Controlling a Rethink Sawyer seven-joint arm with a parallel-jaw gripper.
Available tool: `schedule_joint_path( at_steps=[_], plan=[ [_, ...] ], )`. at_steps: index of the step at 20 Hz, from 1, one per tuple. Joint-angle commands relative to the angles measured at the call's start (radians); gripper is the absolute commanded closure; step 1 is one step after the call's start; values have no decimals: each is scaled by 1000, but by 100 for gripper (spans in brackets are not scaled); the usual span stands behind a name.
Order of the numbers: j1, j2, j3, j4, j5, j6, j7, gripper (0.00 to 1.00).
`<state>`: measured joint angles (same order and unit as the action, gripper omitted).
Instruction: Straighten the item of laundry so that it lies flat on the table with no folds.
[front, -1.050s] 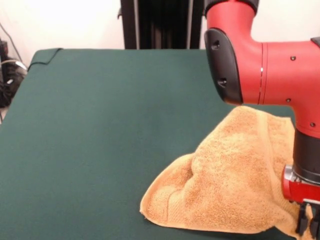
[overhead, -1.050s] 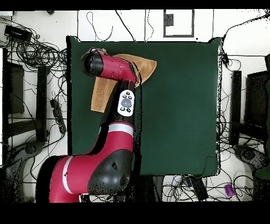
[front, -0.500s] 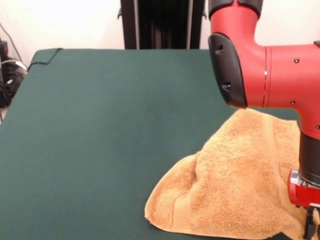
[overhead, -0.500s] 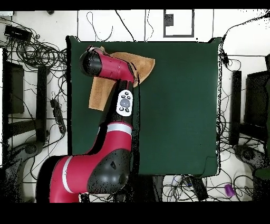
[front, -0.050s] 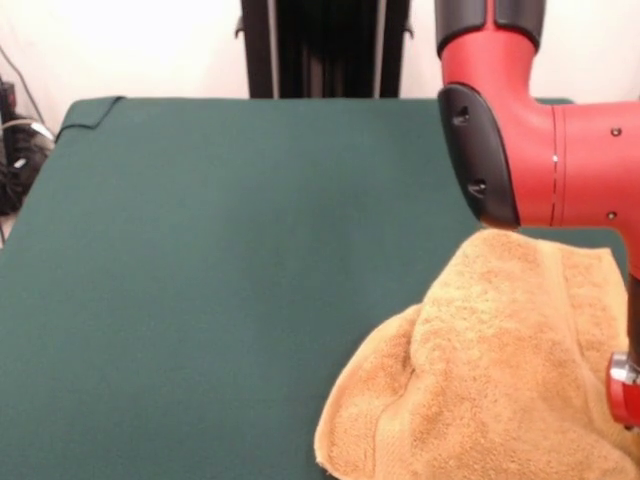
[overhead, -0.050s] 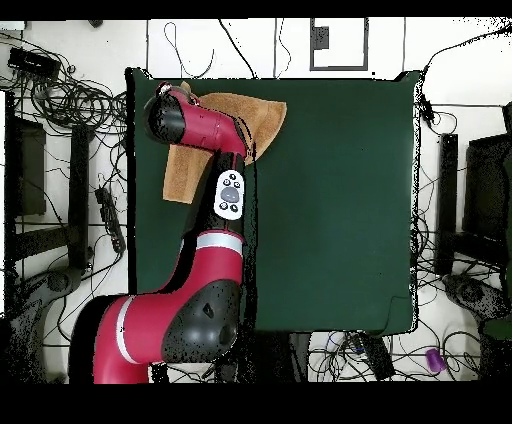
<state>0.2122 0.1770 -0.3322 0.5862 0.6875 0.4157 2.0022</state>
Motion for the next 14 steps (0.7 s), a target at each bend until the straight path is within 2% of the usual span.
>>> schedule_joint_path(
  at_steps=[1, 7, 14],
  plan=[
    [70, 154, 31, 35, 71, 13, 406, 100],
    [78, 185, -1, -1, 120, 9, 426, 100],
    [79, 192, -12, -10, 127, 12, 435, 100]
  ],
)
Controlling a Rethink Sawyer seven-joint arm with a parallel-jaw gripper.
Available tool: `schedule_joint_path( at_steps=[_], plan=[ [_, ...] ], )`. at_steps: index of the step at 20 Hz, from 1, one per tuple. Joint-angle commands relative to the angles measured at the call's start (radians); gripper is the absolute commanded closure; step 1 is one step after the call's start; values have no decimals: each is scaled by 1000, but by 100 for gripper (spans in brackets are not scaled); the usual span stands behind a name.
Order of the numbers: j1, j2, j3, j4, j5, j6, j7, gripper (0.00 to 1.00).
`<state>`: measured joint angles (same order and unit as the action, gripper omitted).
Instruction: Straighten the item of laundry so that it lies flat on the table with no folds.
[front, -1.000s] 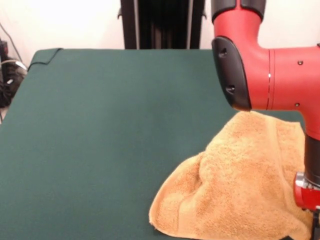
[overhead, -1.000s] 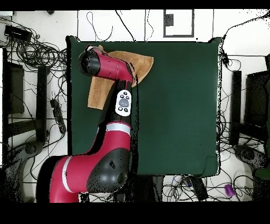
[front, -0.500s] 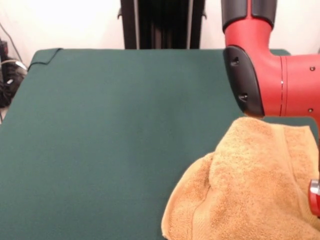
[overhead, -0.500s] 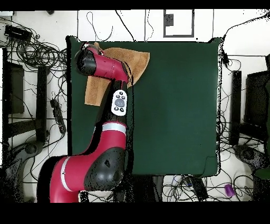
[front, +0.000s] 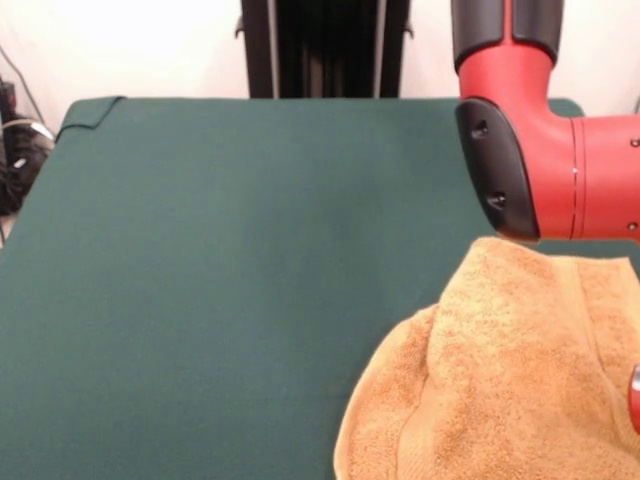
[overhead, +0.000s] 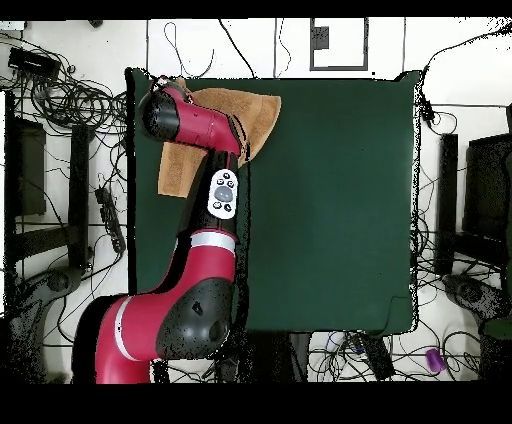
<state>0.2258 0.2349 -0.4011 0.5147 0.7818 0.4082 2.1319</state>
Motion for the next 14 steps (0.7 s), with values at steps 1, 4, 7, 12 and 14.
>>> schedule_joint_path(
  at_steps=[1, 4, 7, 12, 14],
  plan=[
    [64, 136, 54, 58, 30, 21, 305, 100],
    [61, 136, 60, 55, 26, 21, 300, 100],
    [60, 138, 59, 51, 25, 20, 301, 100],
    [58, 154, 47, 27, 34, 24, 313, 100],
    [58, 154, 47, 28, 33, 22, 312, 100]
  ],
)
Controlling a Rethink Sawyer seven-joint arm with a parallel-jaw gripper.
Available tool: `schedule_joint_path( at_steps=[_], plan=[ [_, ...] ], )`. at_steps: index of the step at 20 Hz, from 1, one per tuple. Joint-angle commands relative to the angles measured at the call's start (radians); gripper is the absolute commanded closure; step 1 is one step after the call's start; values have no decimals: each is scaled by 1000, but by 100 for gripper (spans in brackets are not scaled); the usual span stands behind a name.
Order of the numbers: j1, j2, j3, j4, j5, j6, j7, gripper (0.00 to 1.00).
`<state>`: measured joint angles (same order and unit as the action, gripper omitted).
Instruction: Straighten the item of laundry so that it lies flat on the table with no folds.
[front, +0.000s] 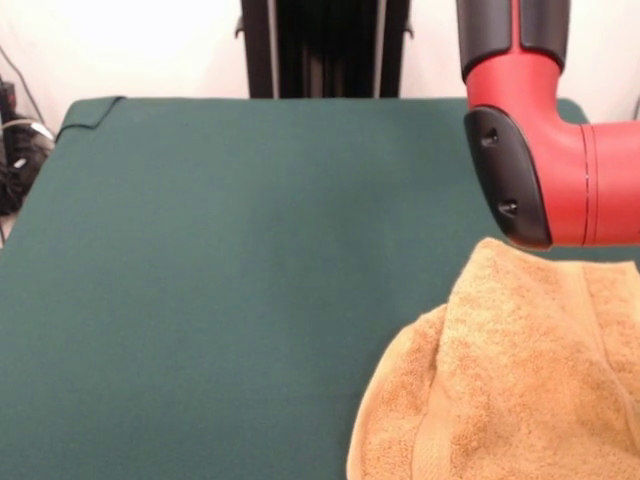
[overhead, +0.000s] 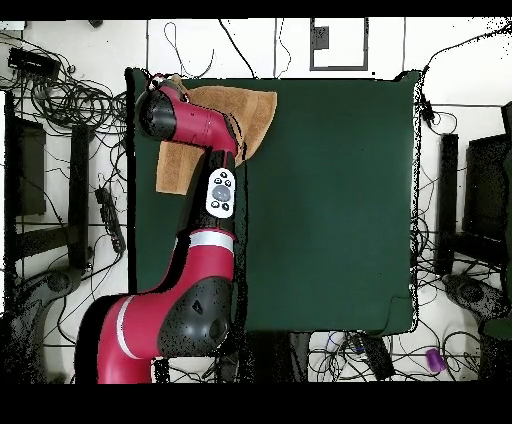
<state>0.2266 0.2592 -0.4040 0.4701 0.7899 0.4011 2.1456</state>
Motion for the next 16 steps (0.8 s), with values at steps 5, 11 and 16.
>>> schedule_joint_path(
  at_steps=[5, 11, 16],
  plan=[
    [56, 133, 48, 68, 20, 16, 284, 100],
    [49, 133, 65, 64, 17, 22, 266, 100],
    [47, 129, 79, 69, 13, 20, 254, 100]
  ],
)
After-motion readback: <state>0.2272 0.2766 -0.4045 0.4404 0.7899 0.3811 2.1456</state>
